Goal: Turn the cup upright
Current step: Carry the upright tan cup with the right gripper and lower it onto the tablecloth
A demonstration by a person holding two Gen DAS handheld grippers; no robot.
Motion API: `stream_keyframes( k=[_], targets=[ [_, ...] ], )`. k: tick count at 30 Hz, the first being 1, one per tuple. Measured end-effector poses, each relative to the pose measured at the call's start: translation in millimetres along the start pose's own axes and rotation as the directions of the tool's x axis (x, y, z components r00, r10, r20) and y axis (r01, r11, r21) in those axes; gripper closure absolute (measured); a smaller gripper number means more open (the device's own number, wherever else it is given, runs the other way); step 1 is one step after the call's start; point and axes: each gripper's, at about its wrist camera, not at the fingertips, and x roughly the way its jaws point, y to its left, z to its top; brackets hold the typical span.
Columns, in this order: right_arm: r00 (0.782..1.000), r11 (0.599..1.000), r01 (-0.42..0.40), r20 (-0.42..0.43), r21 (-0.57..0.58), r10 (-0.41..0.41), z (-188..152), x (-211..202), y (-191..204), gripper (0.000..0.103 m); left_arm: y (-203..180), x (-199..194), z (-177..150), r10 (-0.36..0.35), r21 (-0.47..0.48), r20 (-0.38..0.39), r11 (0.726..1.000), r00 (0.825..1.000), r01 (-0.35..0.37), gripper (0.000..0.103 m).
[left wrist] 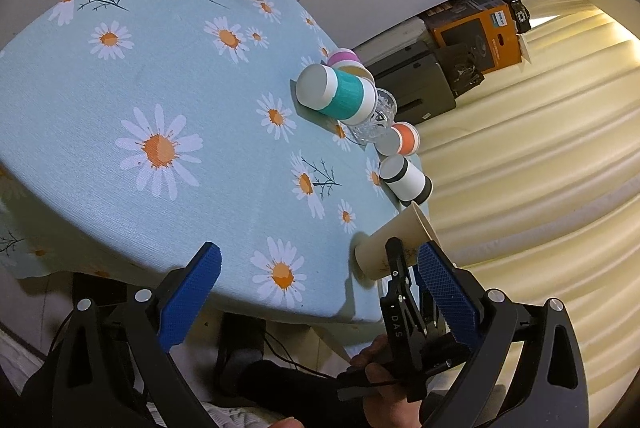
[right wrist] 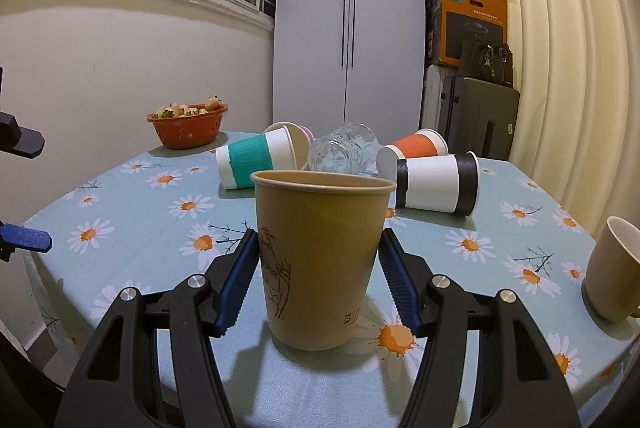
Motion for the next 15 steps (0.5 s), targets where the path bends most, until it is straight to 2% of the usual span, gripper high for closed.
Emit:
stream_keyframes(
  k=[7,8,10,15],
  targets=[
    [1.000,1.000,-0.009,-0.024,0.005,0.009,-3.2,1.3,0.6,0.041,-1.4,-1.0,0.4,0.000,0.010,0.001,1.000,1.000,0.000,0.007],
    [1.000,1.000,-0.008,-0.026,0.003,0.008,-3.0,1.0,1.7,0.040,-1.6,-0.9,0.4,0.001,0.011,0.000,1.000,1.000,-0.001,0.007],
    [0.999,1.000,-0.003,-0.033,0.002,0.003,-3.8,1.5,3.0,0.029,-1.8,0.0,0.4,0.004,0.014,-0.004,1.000,1.000,-0.004,0.007],
    [1.000,1.000,-0.008,-0.025,-0.003,0.008,-2.0,-2.1,5.1,0.022,-3.3,2.5,-0.2,0.018,0.027,-0.010,0.999,1.000,-0.018,0.007]
  ],
)
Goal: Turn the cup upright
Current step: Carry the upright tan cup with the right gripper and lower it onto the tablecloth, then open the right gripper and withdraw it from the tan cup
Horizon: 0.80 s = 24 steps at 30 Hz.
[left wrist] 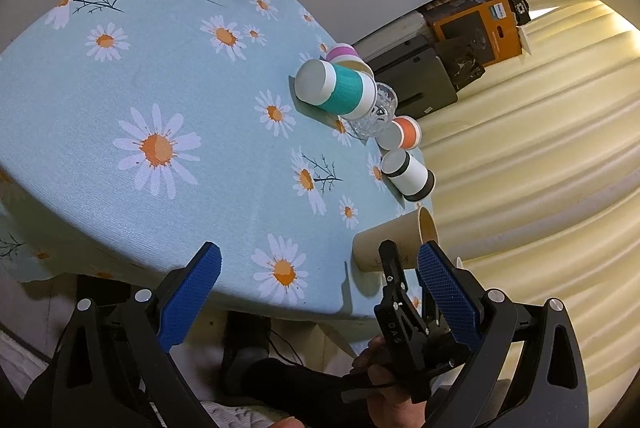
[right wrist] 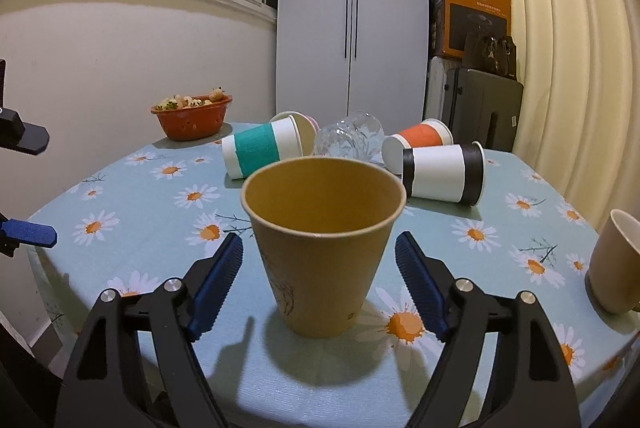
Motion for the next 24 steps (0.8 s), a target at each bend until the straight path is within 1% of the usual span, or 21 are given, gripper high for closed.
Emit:
stream_keyframes(
  k=[5,9,12,13,14,16,18,21,24],
  targets=[
    [1.000,1.000,-0.012,-0.003,0.023,0.012,6.6,-6.2,1.0,0.014,-0.5,-1.3,-0.1,0.005,0.010,0.008,1.000,1.000,-0.005,0.007],
    [1.000,0.999,-0.013,0.009,0.032,0.013,14.8,-23.2,2.2,0.007,-1.1,-2.8,0.5,-0.001,0.013,0.019,1.000,1.000,0.001,0.007],
    [1.000,1.000,0.000,-0.007,0.024,0.000,17.7,-36.2,0.8,0.006,-4.1,-2.2,-1.0,-0.010,0.034,0.005,0.999,1.000,0.010,0.007],
    [1.000,1.000,0.000,-0.006,0.027,0.000,18.4,-39.7,-0.5,0.006,-6.6,-1.5,-2.3,-0.020,0.048,-0.005,0.999,1.000,0.021,0.007],
    [1.000,1.000,0.002,-0.002,0.027,-0.002,21.6,-47.3,-2.2,0.006,-9.6,-2.4,-4.0,-0.016,0.066,-0.002,0.998,1.000,0.016,0.007],
    [1.000,1.000,0.006,0.011,0.026,-0.006,26.8,-60.6,-5.3,0.006,-17.0,-5.8,-7.6,0.013,0.112,0.019,0.994,1.000,-0.015,0.007],
    [1.000,0.999,0.001,0.007,0.039,-0.001,32.1,-73.5,-10.0,0.006,-25.4,-10.0,-11.6,0.036,0.165,0.044,0.985,0.998,-0.043,0.007],
    [0.999,0.998,-0.039,-0.011,0.057,0.040,42.8,-95.5,-19.3,0.005,-32.5,-13.2,-16.0,0.014,0.206,0.039,0.978,0.999,-0.022,0.007],
    [0.998,0.997,-0.055,-0.025,0.047,0.056,54.3,-114.0,-26.2,0.005,-41.8,-20.8,-20.2,0.012,0.257,0.061,0.966,0.998,-0.027,0.007]
  ],
)
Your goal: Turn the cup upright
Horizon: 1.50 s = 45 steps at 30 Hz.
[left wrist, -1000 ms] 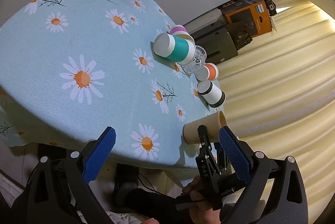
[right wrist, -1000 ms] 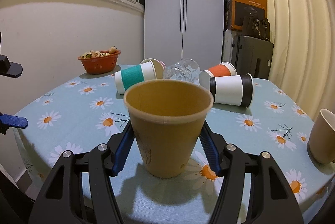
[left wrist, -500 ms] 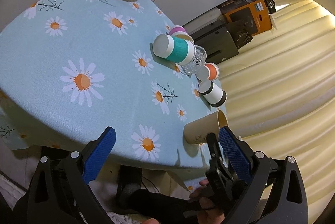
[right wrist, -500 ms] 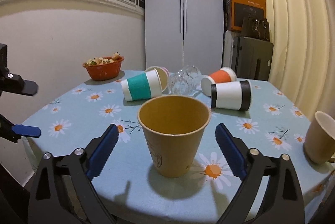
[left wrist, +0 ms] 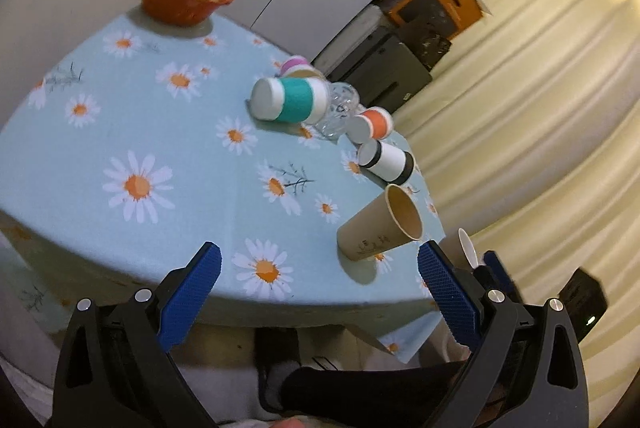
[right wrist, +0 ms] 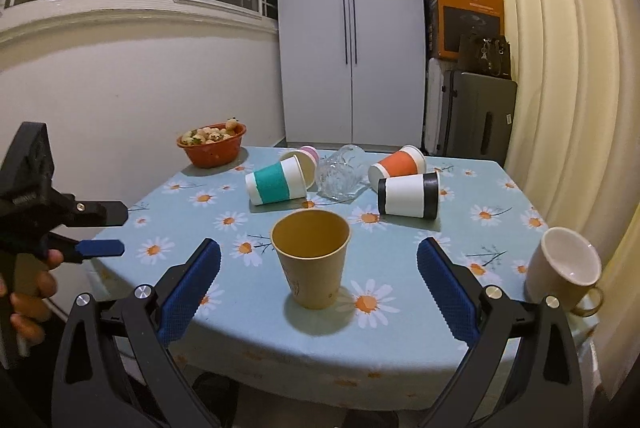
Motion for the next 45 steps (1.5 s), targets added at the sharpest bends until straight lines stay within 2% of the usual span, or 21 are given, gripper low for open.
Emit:
stream_keyframes(
  k=[5,9,15,17,22,24,27,30,34,40,45],
  targets=[
    [1.000,0.999,-0.008,0.017,-0.044,0.008,15.1,-32.2,-6.3,0.005,-19.4,-20.9,-5.0,-0.032,0.090,0.032,0.995,0.999,0.029,0.007],
    [0.999,0.997,-0.009,0.043,-0.070,0.012,18.1,-55.1,-9.5,0.005,-42.6,-45.4,-12.1,-0.018,0.208,0.069,0.978,0.997,0.003,0.007],
    [1.000,0.998,-0.020,0.011,-0.065,0.021,11.5,-68.5,-21.5,0.005,-72.5,-71.5,-23.1,0.030,0.354,0.137,0.932,0.990,-0.077,0.007],
    [1.000,0.997,-0.009,0.004,-0.081,0.009,7.0,-70.2,-23.9,0.005,-80.2,-72.5,-29.0,0.063,0.395,0.157,0.911,0.986,-0.121,0.007],
    [0.999,0.998,-0.007,-0.038,-0.066,0.005,-5.0,-69.1,-38.2,0.005,-87.1,-62.0,-45.7,0.104,0.453,0.166,0.875,0.981,-0.169,0.007],
    [0.998,0.999,-0.003,-0.063,-0.043,0.000,-6.6,-68.3,-44.7,0.005,-84.8,-55.8,-52.5,0.121,0.458,0.174,0.868,0.977,-0.190,0.007],
    [0.998,1.000,-0.018,-0.058,-0.010,0.017,-9.2,-71.9,-51.7,0.005,-78.7,-49.8,-55.9,0.120,0.445,0.158,0.878,0.980,-0.179,0.007],
    [0.997,1.000,-0.009,-0.072,0.005,0.010,-13.8,-72.3,-54.5,0.005,-80.6,-51.9,-57.4,0.099,0.460,0.168,0.872,0.981,-0.167,0.007],
    [0.996,0.999,0.019,-0.084,-0.032,-0.022,-18.2,-71.4,-46.0,0.005,-78.3,-48.5,-64.1,0.077,0.452,0.149,0.882,0.986,-0.137,0.007],
    [0.997,0.996,0.034,-0.072,-0.084,-0.040,-19.8,-70.8,-33.6,0.005,-81.0,-46.8,-66.5,0.079,0.464,0.155,0.874,0.985,-0.143,0.007],
    [0.997,0.996,0.029,-0.074,-0.083,-0.035,-20.7,-69.1,-32.6,0.005,-82.0,-46.9,-68.2,0.083,0.470,0.160,0.870,0.984,-0.150,0.007]
  ],
)
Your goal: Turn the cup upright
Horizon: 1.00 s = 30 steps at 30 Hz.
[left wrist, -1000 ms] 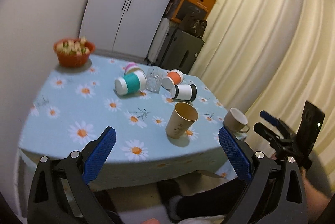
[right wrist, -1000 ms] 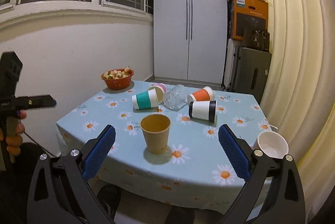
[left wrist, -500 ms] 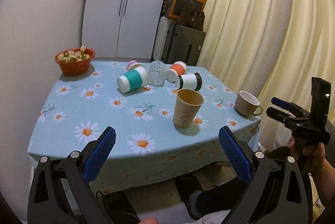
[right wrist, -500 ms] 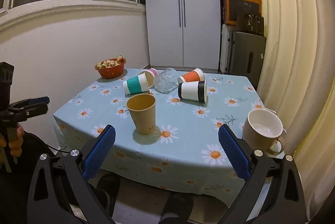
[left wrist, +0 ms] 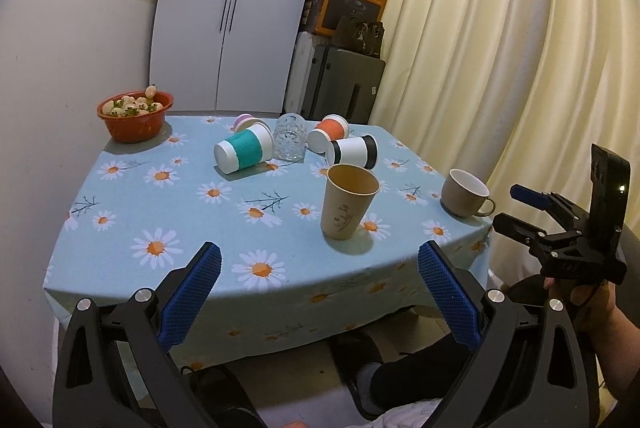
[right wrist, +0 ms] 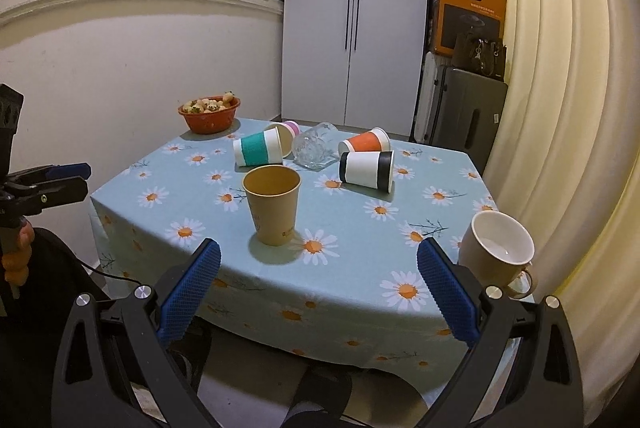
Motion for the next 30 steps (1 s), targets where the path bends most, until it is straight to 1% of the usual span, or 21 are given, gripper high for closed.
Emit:
stream_keyframes(
  k=[18,30],
  targets=[
    [1.000,1.000,0.007,-0.008,-0.007,-0.007,-1.2,5.1,3.8,0.005,-3.0,2.0,-1.6,0.006,0.013,-0.009,1.000,1.000,-0.006,0.007],
    [1.000,1.000,0.009,-0.009,0.009,-0.009,-2.2,4.6,1.1,0.005,-2.7,3.9,-3.1,0.006,0.021,-0.015,1.000,1.000,-0.006,0.007]
  ],
)
